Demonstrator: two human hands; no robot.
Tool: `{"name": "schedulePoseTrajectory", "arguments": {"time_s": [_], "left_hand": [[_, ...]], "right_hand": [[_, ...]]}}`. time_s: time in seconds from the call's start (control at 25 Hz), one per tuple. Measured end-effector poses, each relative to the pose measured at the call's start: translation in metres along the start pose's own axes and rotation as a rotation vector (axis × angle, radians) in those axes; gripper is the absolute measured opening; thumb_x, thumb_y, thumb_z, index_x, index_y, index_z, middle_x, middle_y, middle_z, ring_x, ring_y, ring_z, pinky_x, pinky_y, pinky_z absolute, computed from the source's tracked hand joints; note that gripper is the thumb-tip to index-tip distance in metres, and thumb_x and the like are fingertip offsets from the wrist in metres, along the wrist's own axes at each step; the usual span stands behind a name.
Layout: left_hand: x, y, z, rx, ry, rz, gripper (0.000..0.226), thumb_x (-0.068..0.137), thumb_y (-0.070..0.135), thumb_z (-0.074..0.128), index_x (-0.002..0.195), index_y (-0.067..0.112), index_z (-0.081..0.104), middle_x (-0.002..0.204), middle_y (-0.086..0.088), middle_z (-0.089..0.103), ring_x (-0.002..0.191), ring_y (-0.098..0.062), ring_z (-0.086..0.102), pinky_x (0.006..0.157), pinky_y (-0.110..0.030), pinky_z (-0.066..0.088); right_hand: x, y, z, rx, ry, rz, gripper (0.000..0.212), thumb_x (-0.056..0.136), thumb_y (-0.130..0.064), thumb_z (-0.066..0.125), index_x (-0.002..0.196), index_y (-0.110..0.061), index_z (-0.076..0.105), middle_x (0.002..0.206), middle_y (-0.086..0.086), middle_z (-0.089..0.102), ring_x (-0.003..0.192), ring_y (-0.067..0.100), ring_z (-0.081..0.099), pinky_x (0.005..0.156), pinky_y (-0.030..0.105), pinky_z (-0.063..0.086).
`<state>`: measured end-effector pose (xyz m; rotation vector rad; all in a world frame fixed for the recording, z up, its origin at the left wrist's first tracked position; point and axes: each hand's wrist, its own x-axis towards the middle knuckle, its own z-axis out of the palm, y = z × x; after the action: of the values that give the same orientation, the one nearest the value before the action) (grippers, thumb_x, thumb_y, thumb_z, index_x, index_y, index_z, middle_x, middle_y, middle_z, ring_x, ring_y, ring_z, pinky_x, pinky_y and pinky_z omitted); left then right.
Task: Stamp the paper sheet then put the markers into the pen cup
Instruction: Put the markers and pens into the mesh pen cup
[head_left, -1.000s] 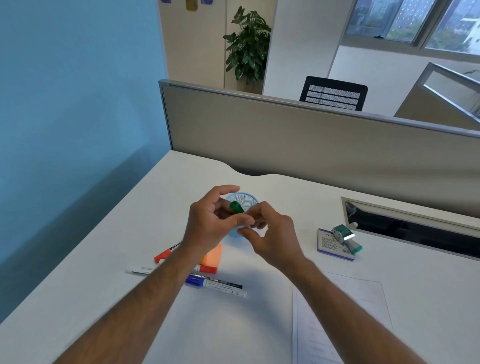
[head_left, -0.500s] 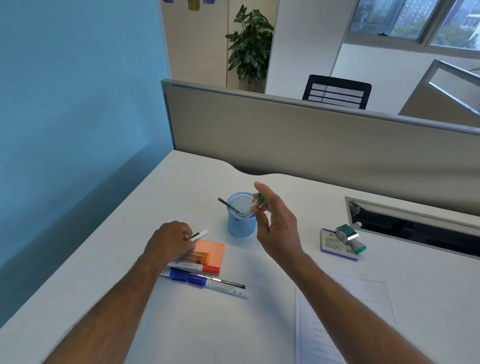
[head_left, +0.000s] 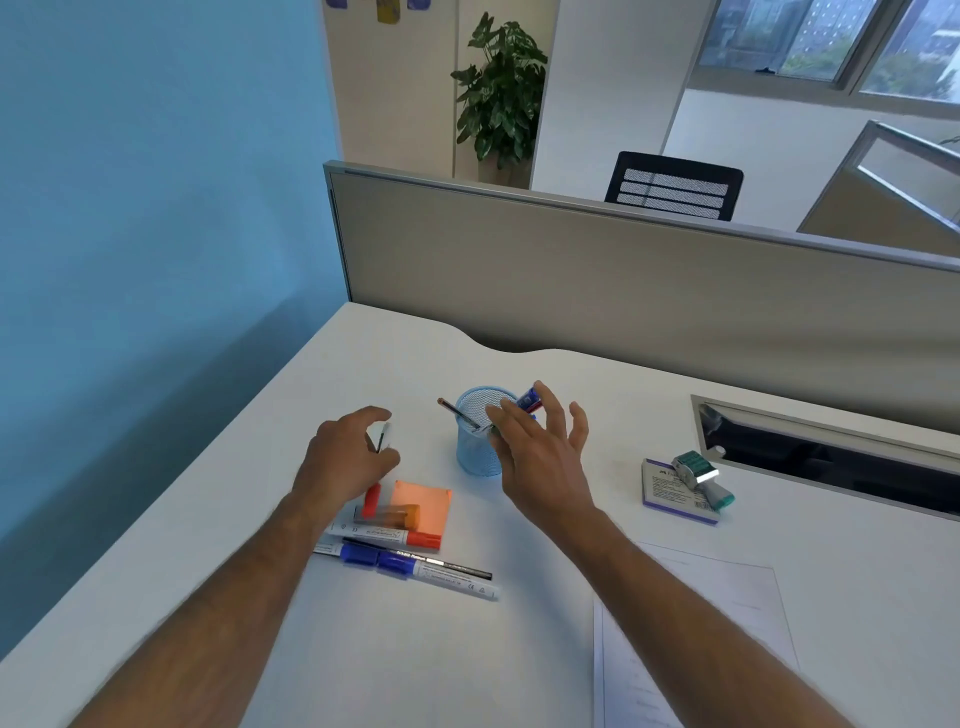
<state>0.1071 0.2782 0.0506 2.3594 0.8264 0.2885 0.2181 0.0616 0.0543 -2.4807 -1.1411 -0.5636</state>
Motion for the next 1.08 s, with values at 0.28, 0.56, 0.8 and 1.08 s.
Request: {"name": "schedulePoseTrajectory", "arguments": {"time_s": [0.28,0.56,0.8,1.08], "left_hand": [[-0.016,0.039,0.005,-0.852,-0.144,-0.372,0.021,0.075,0.002,0.071,0.092,0.012,0.074,0.062,-0.009,0.064,0.049,-0.017,0.060,0.050,-0.026,0.054],[-0.034,0.058,0.015,-0.984,-0.200,-0.371,0.008,0.079,0.005,0.072,0.078,0.012,0.074,0.063,-0.009,0.064,0.051,-0.018,0.055,0.049,-0.027,0.046],[-0.040,0.019,0.015,-0.386,-0.044,0.155,0.017,0.075,0.032,0.080,0.073,0.025,0.065,0.069,0.007,0.068,0.067,-0.010,0.065,0.062,-0.024,0.052],[-0.038,-0.017,0.018,0.307,-0.372,0.561,0.028,0.079,0.051,0.070,0.102,0.036,0.074,0.120,0.019,0.059,0.106,-0.002,0.048,0.093,-0.027,0.042]], "right_hand": [[-0.025,-0.038,-0.004,0.370,0.199,-0.438,0.031,0.090,-0.030,0.068,0.115,-0.013,0.063,0.114,0.005,0.065,0.100,0.024,0.059,0.083,0.038,0.049],[-0.023,-0.050,-0.015,0.502,0.233,-0.376,0.013,0.089,-0.011,0.069,0.101,-0.007,0.069,0.096,0.005,0.070,0.081,0.024,0.063,0.068,0.034,0.053],[-0.009,-0.032,-0.046,0.586,0.421,-0.111,0.012,0.086,-0.009,0.069,0.097,-0.009,0.068,0.089,0.000,0.072,0.077,0.016,0.066,0.070,0.031,0.055],[0.013,0.001,-0.055,0.660,0.467,0.095,0.017,0.084,0.000,0.071,0.100,-0.003,0.069,0.089,0.005,0.072,0.077,0.020,0.068,0.071,0.038,0.057]]}}
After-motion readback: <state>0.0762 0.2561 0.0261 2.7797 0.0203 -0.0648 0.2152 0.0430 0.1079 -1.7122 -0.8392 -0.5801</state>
